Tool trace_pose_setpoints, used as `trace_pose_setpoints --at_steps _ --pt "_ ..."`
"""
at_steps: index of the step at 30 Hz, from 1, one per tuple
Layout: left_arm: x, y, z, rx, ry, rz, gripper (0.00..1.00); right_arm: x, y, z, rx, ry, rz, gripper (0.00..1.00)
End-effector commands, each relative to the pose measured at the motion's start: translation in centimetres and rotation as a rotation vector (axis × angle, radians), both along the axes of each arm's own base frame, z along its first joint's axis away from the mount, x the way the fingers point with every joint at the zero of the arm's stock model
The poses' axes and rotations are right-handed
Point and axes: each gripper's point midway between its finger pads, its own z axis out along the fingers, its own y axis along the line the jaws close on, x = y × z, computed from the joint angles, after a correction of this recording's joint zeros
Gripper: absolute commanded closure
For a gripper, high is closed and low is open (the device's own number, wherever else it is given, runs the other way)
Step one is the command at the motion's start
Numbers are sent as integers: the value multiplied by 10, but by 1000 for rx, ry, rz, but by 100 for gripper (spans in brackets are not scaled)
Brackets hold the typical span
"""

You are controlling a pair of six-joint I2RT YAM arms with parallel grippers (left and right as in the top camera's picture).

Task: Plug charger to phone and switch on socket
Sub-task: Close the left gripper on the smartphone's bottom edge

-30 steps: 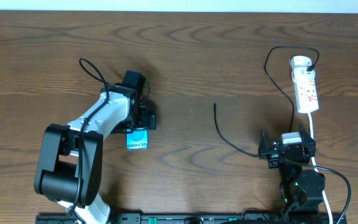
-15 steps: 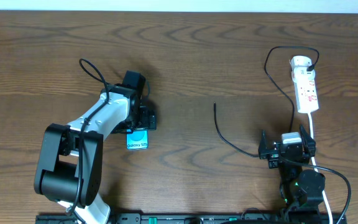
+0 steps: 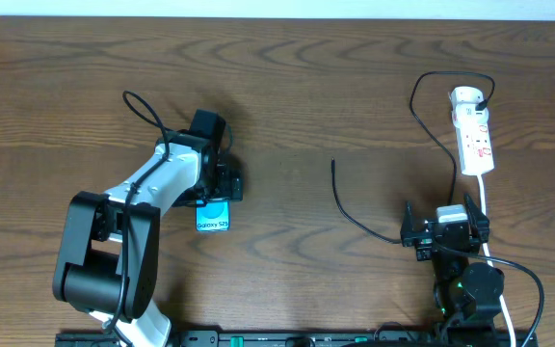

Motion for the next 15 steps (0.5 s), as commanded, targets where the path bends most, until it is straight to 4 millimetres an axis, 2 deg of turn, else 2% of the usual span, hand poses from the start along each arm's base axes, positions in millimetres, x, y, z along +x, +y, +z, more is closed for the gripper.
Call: trace_pose_setpoints --at_steps 1,15 --pt "-11 2 -10 12 40 2 2 0 0 -1 8 3 -1 1" --pt "-9 2 -13 7 24 2 2 0 0 -1 8 3 -1 1"
